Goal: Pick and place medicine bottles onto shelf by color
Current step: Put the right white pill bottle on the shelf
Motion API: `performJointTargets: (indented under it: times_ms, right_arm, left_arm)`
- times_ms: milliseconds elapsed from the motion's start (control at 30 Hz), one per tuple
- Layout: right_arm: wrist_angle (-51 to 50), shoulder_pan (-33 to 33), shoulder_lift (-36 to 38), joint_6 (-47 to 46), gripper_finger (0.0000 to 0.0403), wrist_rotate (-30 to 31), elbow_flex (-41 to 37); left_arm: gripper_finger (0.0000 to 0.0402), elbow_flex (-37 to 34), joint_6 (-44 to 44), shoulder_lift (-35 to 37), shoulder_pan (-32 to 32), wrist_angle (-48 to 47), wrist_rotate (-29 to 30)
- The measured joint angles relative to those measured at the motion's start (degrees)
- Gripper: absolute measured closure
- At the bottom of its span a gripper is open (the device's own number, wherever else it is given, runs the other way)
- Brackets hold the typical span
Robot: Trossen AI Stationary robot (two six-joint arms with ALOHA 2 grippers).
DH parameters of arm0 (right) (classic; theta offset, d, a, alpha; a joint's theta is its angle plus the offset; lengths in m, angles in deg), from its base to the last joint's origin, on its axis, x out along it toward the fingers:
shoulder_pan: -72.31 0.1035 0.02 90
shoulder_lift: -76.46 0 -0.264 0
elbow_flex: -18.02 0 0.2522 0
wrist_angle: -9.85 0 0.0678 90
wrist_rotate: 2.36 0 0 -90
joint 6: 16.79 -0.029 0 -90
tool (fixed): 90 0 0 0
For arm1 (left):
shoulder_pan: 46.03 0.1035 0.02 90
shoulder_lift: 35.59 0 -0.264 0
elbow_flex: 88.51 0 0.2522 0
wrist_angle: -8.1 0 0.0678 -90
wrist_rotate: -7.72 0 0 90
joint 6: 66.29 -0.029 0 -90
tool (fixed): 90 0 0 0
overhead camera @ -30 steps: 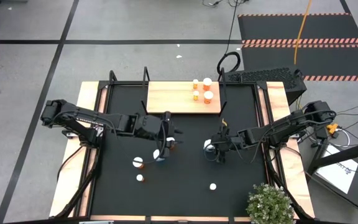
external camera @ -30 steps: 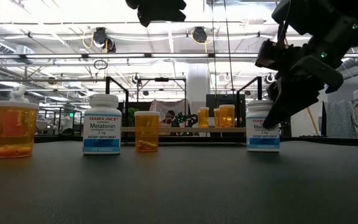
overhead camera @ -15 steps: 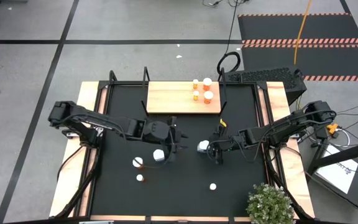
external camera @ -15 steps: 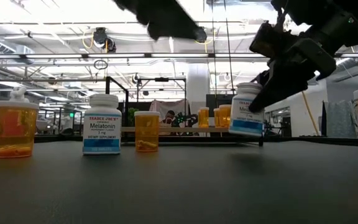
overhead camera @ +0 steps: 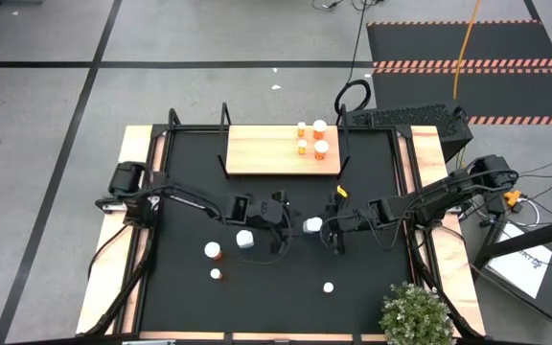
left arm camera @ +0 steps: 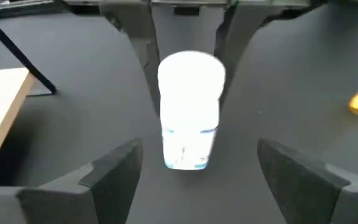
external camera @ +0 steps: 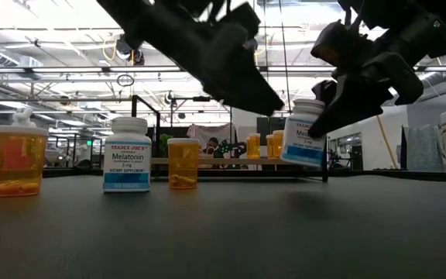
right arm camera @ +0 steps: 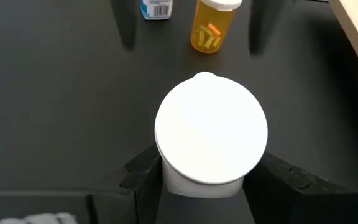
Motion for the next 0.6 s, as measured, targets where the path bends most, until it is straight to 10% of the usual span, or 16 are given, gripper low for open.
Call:
performJointTargets:
  times_ms: [600]
  right_arm:
    - [3.7, 0.0, 0.0, 4.1, 0.022, 0.0, 0.0]
  left_arm:
    - [0.0132, 0.0, -0.5, -4.4, 0.8, 7.7, 0.1]
